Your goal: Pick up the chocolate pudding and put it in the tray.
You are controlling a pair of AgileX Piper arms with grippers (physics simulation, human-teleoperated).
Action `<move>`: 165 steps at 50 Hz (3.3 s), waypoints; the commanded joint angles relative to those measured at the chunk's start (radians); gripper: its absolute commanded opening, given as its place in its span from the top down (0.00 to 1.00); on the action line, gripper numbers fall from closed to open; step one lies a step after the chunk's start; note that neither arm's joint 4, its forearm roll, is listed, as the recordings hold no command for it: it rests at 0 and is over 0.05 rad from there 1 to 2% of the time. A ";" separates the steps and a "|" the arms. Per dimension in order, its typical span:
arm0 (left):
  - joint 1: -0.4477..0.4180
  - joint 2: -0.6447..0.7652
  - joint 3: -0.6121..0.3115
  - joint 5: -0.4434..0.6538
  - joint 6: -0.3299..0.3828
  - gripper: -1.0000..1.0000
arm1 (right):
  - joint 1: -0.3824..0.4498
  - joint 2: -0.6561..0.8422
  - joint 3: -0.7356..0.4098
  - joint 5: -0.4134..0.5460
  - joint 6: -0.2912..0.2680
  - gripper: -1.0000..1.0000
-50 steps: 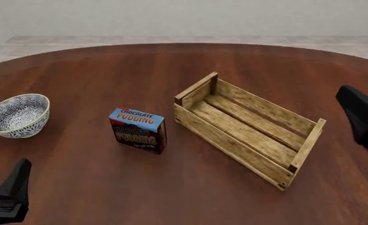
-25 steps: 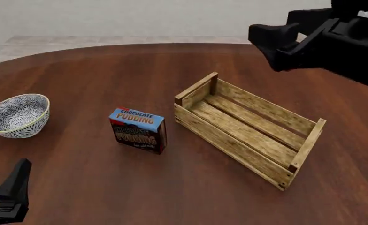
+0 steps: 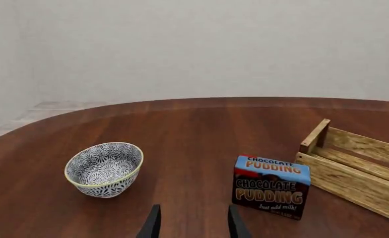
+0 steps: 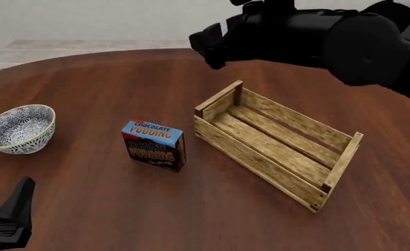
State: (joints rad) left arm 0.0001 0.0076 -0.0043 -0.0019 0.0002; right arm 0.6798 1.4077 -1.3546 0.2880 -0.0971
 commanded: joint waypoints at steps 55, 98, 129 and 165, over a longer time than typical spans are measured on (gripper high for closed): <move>0.000 0.000 0.000 0.000 0.000 0.00 | 0.173 0.399 -0.205 0.125 -0.113 0.00; 0.000 0.000 0.000 0.000 0.000 0.00 | 0.164 0.499 -0.322 0.297 -0.331 0.00; 0.000 0.000 0.000 0.000 0.000 0.00 | 0.135 0.546 -0.365 0.314 -0.335 0.00; 0.000 0.000 0.000 0.000 0.000 0.00 | 0.116 0.624 -0.403 0.291 -0.292 0.00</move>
State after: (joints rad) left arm 0.0001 0.0076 -0.0043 -0.0019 0.0002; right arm 0.7913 2.0191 -1.7546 0.5851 -0.3986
